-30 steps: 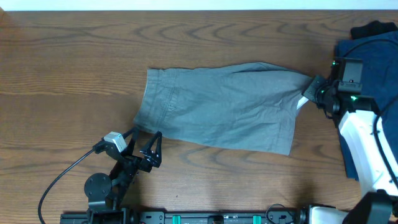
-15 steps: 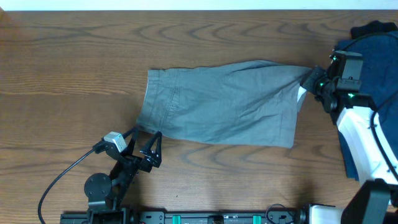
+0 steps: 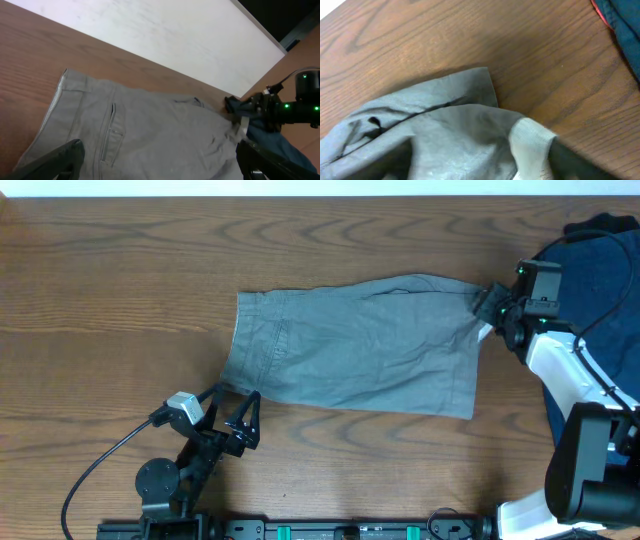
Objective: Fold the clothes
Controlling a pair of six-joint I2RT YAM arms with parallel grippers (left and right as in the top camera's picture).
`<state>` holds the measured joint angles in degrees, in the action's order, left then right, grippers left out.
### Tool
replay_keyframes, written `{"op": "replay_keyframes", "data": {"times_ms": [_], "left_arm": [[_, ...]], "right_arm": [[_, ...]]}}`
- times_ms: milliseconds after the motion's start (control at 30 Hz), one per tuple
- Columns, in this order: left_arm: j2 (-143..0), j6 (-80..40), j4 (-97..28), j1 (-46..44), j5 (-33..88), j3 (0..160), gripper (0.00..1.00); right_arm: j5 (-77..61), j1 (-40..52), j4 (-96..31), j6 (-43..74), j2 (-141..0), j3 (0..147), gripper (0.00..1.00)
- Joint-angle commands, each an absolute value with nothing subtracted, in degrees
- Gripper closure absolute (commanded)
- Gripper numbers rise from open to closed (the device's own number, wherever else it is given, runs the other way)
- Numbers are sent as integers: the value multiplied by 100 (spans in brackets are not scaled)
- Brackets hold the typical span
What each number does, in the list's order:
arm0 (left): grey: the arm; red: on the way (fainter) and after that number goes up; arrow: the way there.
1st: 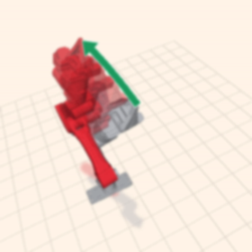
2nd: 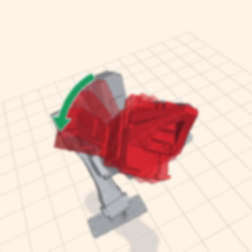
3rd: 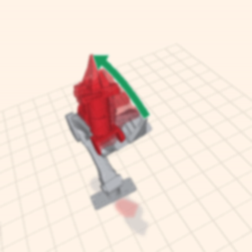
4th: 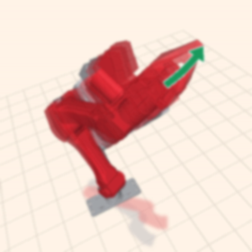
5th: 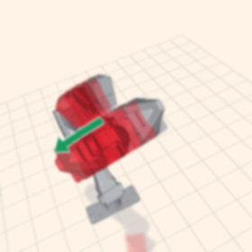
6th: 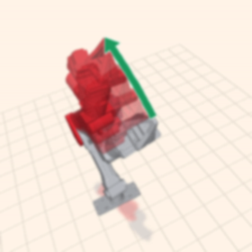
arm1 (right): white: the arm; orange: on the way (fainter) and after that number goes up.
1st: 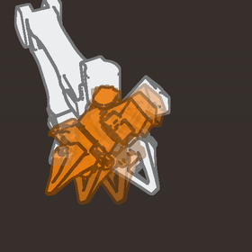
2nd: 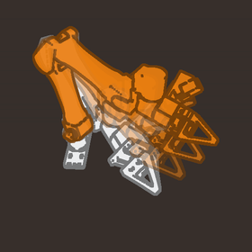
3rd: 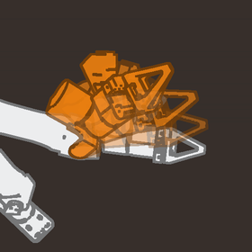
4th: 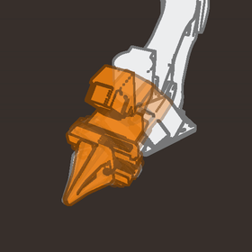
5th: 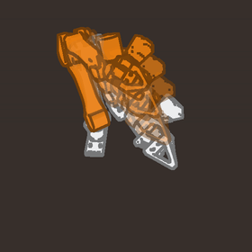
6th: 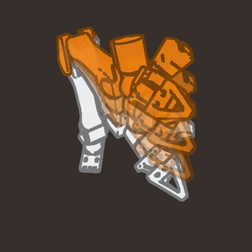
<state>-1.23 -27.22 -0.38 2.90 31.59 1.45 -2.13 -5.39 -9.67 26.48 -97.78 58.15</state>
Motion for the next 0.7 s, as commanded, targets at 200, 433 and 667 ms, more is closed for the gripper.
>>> {"op": "replay_keyframes", "data": {"times_ms": [200,433,667], "left_arm": [[-62,-2775,-233,318,3260,25,2],[-62,-2777,-233,318,3260,25,2],[-62,-2775,-233,318,3258,25,2]], "right_arm": [[-64,-502,-1531,2523,-8989,5935,1],[-156,-370,-2314,2519,-7957,5935,2],[-838,47,-3417,2521,-7931,5924,2]]}}
